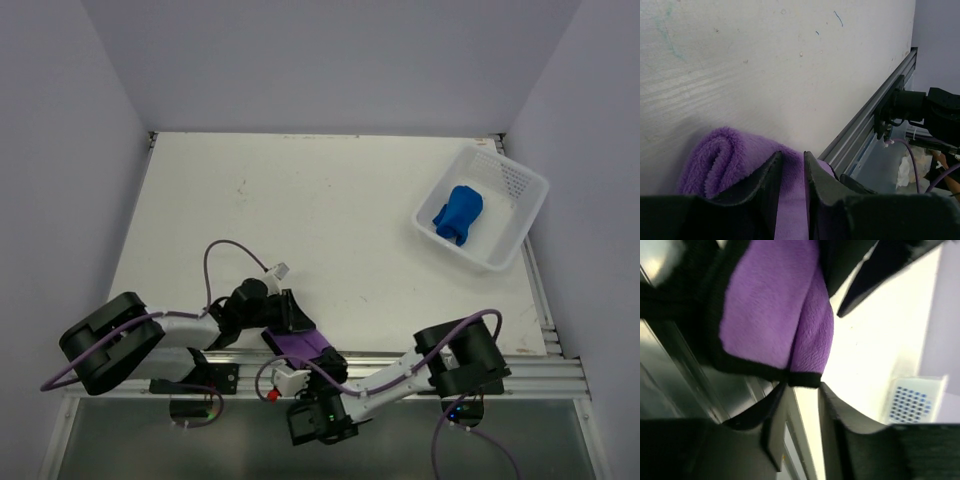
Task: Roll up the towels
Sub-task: Roll the towel
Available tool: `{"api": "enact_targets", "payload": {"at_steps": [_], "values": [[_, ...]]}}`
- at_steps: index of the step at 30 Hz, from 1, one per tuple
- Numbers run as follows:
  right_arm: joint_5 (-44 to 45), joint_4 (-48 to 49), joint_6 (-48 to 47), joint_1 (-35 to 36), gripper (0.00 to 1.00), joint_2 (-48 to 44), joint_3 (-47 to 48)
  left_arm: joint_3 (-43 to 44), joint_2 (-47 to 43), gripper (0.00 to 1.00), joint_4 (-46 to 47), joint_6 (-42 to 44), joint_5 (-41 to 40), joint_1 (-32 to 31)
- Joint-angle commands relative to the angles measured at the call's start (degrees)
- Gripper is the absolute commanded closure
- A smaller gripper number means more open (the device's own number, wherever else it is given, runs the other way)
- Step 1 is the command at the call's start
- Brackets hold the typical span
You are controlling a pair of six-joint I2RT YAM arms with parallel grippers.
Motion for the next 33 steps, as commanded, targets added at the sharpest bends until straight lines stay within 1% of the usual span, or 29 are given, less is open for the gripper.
{"api": "enact_targets", "payload": {"at_steps": [1, 2, 3, 4, 5, 6, 7, 8, 10, 11, 12, 14, 15, 16, 17, 18, 20, 22, 23, 25, 26, 27, 29, 33], "values": [[-3.8, 6.7, 3.7, -0.5, 0.62, -13.4, -4.9, -3.1, 1.9, 0.71, -5.6, 3.8, -5.0, -0.4], [-4.6, 8.5, 3.4, -0.7, 0.6, -15.5, -5.9, -3.0, 2.1, 0.71, -5.7, 3.9, -5.1, -0.5], [-5.7, 9.2, 3.2, -0.8, 0.54, -17.7, -7.5, -3.0, 2.3, 0.71, -5.6, 4.2, -5.3, -0.4], [-7.0, 9.7, 2.7, -0.8, 0.52, -20.8, -8.2, -3.0, 2.6, 0.71, -5.6, 4.2, -5.4, -0.4], [-8.9, 10.3, 2.7, -0.9, 0.47, -22.6, -8.8, -3.0, 2.8, 0.71, -5.3, 4.3, -5.4, -0.4], [-10.0, 10.6, 2.8, -0.9, 0.45, -24.0, -9.7, -3.1, 3.0, 0.71, -5.1, 4.3, -5.5, -0.4], [-11.0, 11.0, 3.4, -1.1, 0.44, -27.3, -10.3, -3.2, 3.3, 0.71, -5.0, 4.3, -5.4, -0.4], [-14.0, 12.3, 3.6, -2.1, 0.44, -29.0, -11.0, -3.3, 3.3, 0.71, -4.7, 4.3, -5.3, -0.5], [-17.0, 14.1, 5.1, -3.9, 0.47, -32.7, -13.6, -3.7, 3.3, 0.71, -4.4, 4.2, -5.4, -0.4], [-19.1, 16.3, 5.5, -6.6, 0.51, -36.2, -14.6, -3.9, 3.3, 0.71, -3.9, 4.1, -5.4, -0.5], [-23.1, 17.7, 6.2, -8.5, 0.52, -38.2, -16.7, -4.1, 3.2, 0.71, -3.8, 4.1, -5.4, -0.4], [-26.6, 22.0, 8.3, -13.6, 0.57, -43.6, -20.4, -4.4, 2.8, 0.71, -3.8, 4.0, -5.4, -0.5], [-30.4, 23.7, 8.7, -15.2, 0.58, -45.1, -21.6, -4.4, 2.6, 0.71, -3.8, 4.0, -5.4, -0.4], [-31.8, 24.9, 10.8, -17.0, 0.59, -46.2, -22.6, -4.6, 2.5, 0.71, -3.9, 4.0, -5.4, -0.4], [-33.2, 26.8, 11.9, -20.6, 0.61, -47.5, -23.4, -4.5, 2.2, 0.71, -4.3, 4.0, -5.4, -0.5], [-34.8, 27.5, 12.7, -22.3, 0.61, -49.1, -24.9, -4.8, 2.1, 0.71, -4.3, 4.0, -5.5, -0.5], [-38.5, 29.2, 16.3, -27.0, 0.64, -49.9, -26.1, -4.8, 1.6, 0.71, -4.4, 4.1, -5.6, -0.4], [-42.4, 30.6, 19.2, -29.2, 0.65, -49.8, -27.7, -5.0, 1.4, 0.71, -4.5, 4.1, -5.7, -0.5], [-44.0, 33.1, 19.9, -30.9, 0.64, -49.6, -28.4, -4.9, 1.3, 0.71, -4.6, 4.1, -5.6, -0.5], [-47.4, 35.2, 22.8, -32.0, 0.6, -47.9, -29.8, -4.9, 1.2, 0.71, -4.9, 4.2, -5.6, -0.4], [-48.4, 37.9, 23.5, -32.7, 0.56, -47.1, -30.3, -5.0, 1.1, 0.71, -4.9, 4.2, -5.6, -0.4], [-49.0, 38.6, 24.2, -32.8, 0.54, -46.4, -31.0, -5.1, 1.0, 0.71, -5.0, 4.3, -5.6, -0.5], [-50.4, 40.5, 26.0, -33.0, 0.52, -43.9, -31.4, -5.2, 0.4, 0.71, -5.3, 4.2, -5.7, -0.4], [-51.5, 43.3, 28.3, -33.1, 0.5, -40.6, -32.8, -5.6, -1.0, 0.71, -5.8, 4.1, -5.9, -0.5]]}}
